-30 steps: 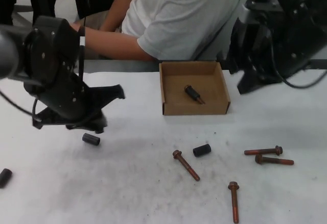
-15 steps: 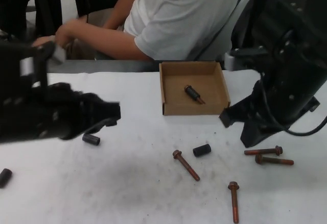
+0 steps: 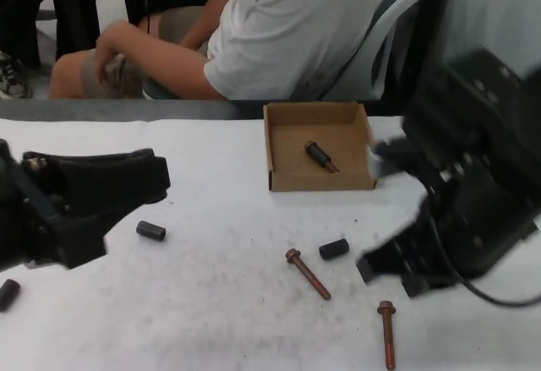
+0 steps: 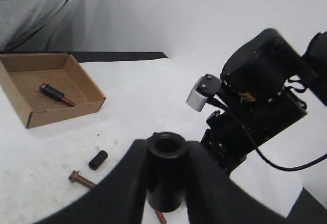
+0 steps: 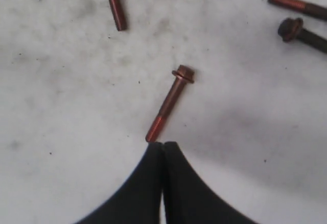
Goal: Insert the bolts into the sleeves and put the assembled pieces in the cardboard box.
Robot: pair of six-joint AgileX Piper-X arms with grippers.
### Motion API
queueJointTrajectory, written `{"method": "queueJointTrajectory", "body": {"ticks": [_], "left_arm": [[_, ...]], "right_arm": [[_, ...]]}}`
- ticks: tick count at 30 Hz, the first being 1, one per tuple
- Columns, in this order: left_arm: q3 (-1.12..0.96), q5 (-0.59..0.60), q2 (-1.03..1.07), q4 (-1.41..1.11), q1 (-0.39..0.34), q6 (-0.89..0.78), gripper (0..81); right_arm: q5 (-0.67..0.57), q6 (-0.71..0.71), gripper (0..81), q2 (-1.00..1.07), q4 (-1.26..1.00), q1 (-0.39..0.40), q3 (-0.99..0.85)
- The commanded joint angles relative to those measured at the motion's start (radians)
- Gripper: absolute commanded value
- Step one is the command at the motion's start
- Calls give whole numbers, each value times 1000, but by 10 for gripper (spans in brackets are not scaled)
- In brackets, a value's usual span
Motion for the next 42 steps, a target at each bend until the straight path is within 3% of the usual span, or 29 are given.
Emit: {"method": "queueJointTrajectory", "body": {"ticks": [1,7,9,13,16,33,42], "left_arm": [[1,18,-9,-4,-3,0,8],[1,18,-7,-4,-3,0,8],[1,18,-7,-4,-3,0,8],[1,32,-7,-4,-3,0,8],[1,32,-7,-4,-3,0,8],[1,32,-7,-4,-3,0,8],[1,32,-4,-4,-3,0,8]], "right_arm": [[1,63,2,-37,-39,2,84],[-94,113,20,-33,-120,2,136],[-105,132,87,-27,-152,2,138],[-105,173,322,-11,-186,2,138],[-103,177,438,14,-189,2,138],[-88,189,435,177,-308,0,130],[-25,161,435,203,-316,-58,121]]}}
